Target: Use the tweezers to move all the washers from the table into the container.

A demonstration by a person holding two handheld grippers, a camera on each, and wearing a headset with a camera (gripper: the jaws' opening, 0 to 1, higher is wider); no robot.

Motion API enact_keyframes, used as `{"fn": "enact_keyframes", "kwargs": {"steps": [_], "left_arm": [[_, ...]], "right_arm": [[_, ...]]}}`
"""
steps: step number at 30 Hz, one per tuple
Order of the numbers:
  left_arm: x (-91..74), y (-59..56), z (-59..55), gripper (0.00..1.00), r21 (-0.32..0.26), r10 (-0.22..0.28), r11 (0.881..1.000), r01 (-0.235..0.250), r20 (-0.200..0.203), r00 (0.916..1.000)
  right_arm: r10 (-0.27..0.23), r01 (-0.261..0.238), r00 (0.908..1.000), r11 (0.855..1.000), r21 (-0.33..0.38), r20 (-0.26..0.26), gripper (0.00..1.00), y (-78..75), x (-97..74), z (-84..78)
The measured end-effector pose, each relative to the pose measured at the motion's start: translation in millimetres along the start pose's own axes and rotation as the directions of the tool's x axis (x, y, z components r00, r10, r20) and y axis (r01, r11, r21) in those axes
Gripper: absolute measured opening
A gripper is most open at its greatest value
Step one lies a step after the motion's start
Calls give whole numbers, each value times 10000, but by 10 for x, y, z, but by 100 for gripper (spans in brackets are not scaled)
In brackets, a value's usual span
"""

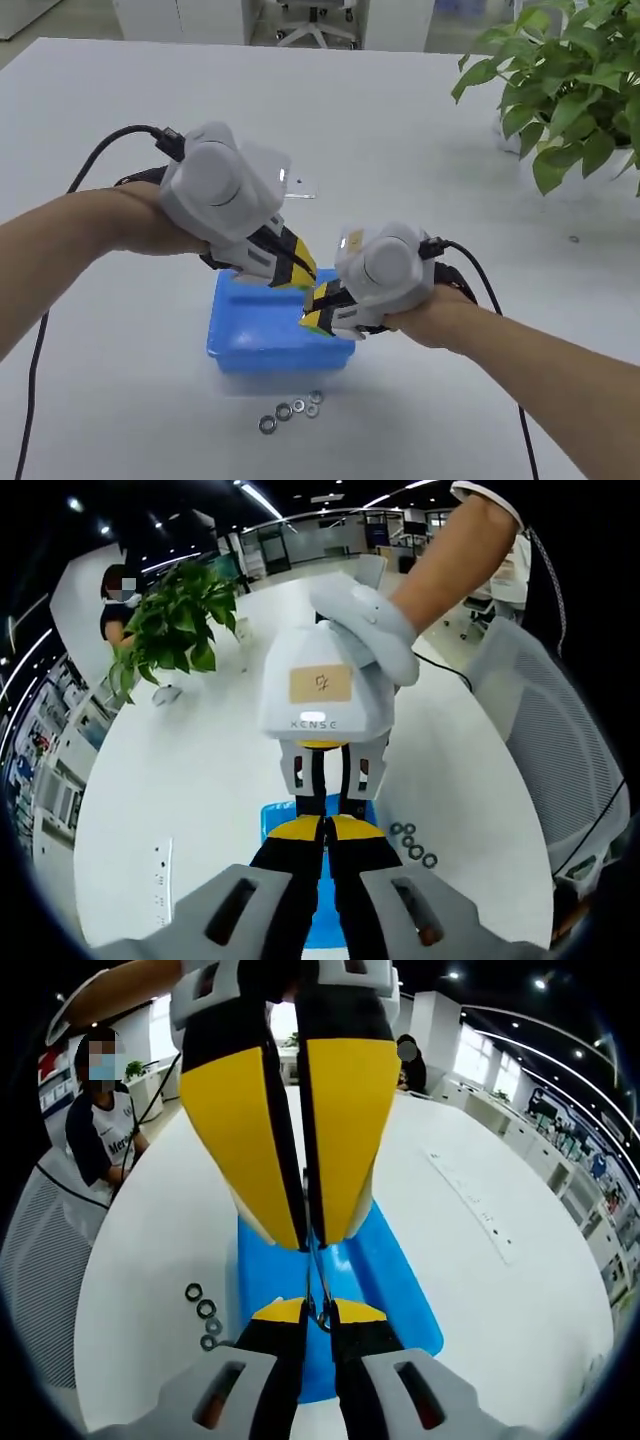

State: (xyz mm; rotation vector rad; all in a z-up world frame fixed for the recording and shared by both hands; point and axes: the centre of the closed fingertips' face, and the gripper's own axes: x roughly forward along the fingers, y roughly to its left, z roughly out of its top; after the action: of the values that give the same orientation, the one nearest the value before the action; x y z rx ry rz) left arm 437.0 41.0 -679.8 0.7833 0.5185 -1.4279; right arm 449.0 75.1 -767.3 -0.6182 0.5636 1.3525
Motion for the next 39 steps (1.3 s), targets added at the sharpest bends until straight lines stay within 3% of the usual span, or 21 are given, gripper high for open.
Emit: {"fn": "enact_keyframes", "kwargs": {"steps": [22,39], "left_arm": [[125,39,-137,6,-300,-153,9994,153,3,9999],[-24,-22,-25,6,-156,11,9999,-11,3,10000]], "right_arm": [[369,-365,9991,9991,215,-207,11,-21,143,-120],[163,-162,9998,9999,12,-90,11,31,8,9]]}}
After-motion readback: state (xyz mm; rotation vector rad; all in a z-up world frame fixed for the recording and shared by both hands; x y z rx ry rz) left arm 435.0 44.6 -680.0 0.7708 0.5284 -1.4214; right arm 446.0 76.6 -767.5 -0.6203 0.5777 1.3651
